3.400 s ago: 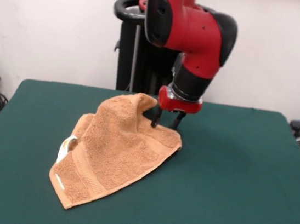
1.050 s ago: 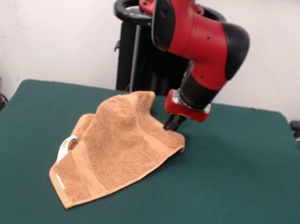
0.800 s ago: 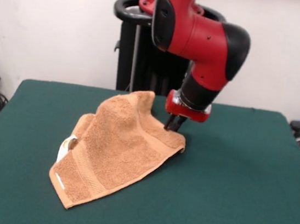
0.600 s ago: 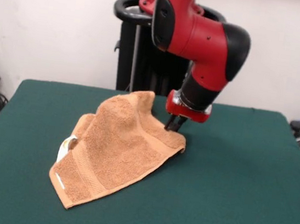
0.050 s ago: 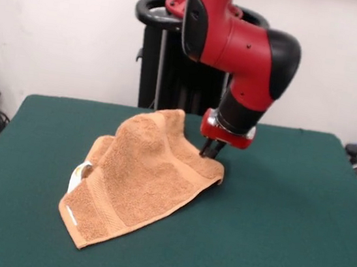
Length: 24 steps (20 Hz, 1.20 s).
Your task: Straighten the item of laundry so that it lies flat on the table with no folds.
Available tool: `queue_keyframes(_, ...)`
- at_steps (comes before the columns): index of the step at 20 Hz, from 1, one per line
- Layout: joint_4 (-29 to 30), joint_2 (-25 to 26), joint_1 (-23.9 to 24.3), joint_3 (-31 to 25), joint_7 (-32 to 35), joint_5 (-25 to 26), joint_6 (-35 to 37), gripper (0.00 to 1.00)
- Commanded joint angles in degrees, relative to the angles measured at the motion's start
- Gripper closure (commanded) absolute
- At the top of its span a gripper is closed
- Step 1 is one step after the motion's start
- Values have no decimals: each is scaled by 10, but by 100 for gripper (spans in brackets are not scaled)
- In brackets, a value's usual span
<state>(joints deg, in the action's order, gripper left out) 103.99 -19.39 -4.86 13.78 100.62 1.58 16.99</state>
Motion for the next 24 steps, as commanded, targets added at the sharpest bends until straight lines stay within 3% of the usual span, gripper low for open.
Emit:
queue_keyframes(1, -137, 16, -34, -82, 160, -106, -54, 100)
queue_keyframes(24, -245, 82, -92, -33, 207, -252, -15, 100)
